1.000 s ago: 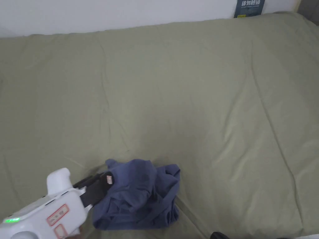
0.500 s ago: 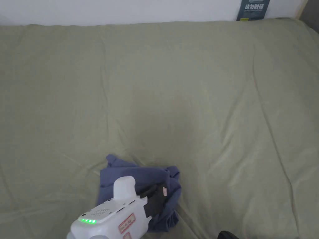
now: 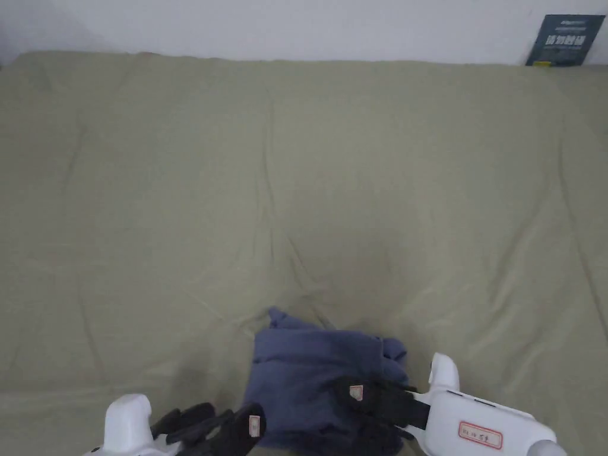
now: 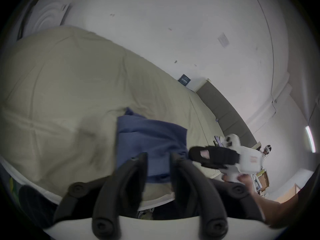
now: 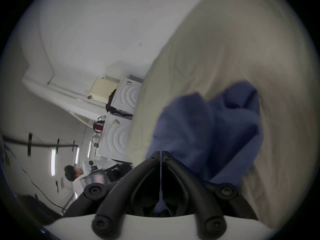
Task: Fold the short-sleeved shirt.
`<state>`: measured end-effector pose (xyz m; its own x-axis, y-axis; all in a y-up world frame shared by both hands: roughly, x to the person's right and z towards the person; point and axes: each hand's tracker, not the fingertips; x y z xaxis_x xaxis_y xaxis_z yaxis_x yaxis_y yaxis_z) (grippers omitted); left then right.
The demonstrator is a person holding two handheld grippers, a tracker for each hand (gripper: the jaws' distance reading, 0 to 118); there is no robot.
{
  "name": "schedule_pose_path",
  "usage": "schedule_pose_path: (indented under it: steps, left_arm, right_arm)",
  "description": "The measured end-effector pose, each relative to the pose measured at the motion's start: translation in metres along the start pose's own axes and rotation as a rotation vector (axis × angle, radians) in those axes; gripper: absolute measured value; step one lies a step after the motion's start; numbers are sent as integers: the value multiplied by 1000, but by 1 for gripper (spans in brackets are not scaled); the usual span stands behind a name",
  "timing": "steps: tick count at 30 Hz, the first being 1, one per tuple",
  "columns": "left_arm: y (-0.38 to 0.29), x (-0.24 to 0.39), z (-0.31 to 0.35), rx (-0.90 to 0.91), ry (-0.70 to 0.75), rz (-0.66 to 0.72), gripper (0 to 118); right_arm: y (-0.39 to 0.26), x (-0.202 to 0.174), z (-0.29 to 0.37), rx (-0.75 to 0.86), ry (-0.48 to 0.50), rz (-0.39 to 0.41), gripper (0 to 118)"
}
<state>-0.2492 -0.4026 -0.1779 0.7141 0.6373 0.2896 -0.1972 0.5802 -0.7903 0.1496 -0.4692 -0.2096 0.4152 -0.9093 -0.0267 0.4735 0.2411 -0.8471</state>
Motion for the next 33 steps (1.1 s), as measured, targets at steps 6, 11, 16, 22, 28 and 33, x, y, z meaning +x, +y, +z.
schedule_pose_path:
  steps: [6, 11, 16, 22, 28, 33]
  left_arm:
    - [8, -61, -31, -52, -232, 292, 110]
    - [4, -100, -98, -214, -427, 485, 110]
    - [11, -73, -134, -227, -549, 455, 110]
    - [26, -34, -152, -336, -314, 168, 110]
    - [27, -4, -143, -335, -113, 153, 29]
    - [34, -16, -128, -302, -102, 168, 30]
  right_arm:
    - [1, 33, 5, 5, -95, -69, 2]
    - [0, 31, 6, 3, -95, -28, 2]
    - [-5, 34, 8, 23, -68, -30, 2]
    - [-6, 34, 8, 33, -65, -31, 2]
    - [-8, 21, 16, 51, -68, 10, 2]
    - [-16, 12, 37, 84, -63, 30, 2]
